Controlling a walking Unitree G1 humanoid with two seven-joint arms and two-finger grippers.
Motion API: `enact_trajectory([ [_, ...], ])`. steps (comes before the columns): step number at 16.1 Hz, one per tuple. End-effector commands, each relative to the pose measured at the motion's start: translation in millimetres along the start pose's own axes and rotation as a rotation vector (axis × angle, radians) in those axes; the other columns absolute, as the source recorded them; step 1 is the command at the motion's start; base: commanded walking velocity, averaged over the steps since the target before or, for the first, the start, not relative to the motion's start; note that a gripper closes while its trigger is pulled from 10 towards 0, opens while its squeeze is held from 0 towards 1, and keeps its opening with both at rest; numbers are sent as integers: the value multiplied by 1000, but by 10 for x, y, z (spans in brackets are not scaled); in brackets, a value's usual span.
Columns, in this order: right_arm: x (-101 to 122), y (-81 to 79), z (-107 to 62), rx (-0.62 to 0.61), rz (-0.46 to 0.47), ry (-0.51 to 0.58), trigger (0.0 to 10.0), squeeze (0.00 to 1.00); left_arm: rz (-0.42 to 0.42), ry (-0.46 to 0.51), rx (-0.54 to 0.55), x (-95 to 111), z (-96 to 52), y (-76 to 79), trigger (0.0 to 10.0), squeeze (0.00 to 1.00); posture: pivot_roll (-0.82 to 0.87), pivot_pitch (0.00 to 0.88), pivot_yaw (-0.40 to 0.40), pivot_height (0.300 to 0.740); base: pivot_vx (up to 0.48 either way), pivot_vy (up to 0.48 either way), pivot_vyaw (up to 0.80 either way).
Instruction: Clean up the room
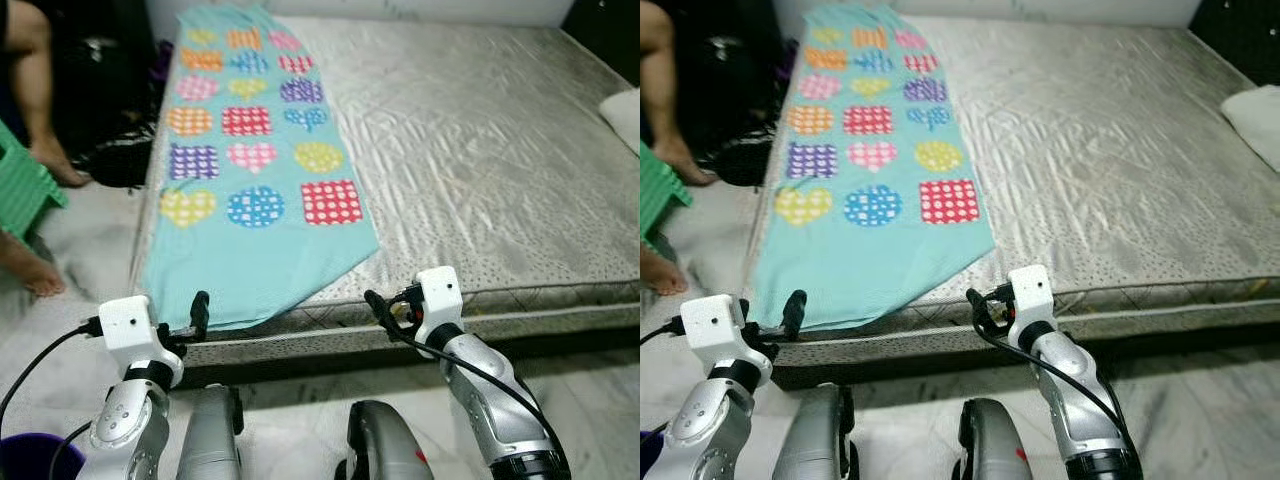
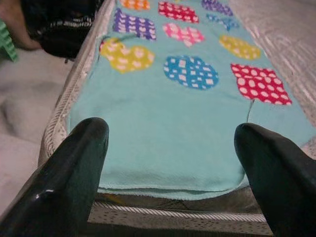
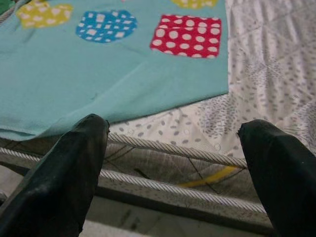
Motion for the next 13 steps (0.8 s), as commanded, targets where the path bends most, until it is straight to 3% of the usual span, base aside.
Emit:
enact_trajectory([
  [1, -9, -13, -34, 10, -5, -11, 10000, 0, -6, -11, -2, -15, -39, 19, 10000, 0, -53, 199, -84, 616, 0, 0, 0],
  [5, -13, -41, -61, 23, 1, -40, 10000, 0, 2, -12, -29, 15, 21, 76, 10000, 0, -67, 270, -86, 616, 0, 0, 0],
  [9, 16, -46, -82, 9, 31, -9, 10000, 0, 2, -14, -44, 21, 15, 106, 10000, 0, -57, 286, -76, 616, 0, 0, 0],
  [13, 7, -78, -62, 10, 52, -7, 10000, 0, 7, -17, -59, 22, 1, 134, 10000, 0, -44, 289, -65, 571, 0, 0, 0],
])
Point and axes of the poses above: a point about 5 cm out from each wrist's last joint towards the gripper, its own z axis pointing out of the wrist towards the gripper, its own x axis along the axis of the wrist's last joint, y = z × x, the point moved 2 cm from there along z, pointing out of the wrist towards the gripper, and after that the axes turned 13 degrees about z, right-handed, at the moved point
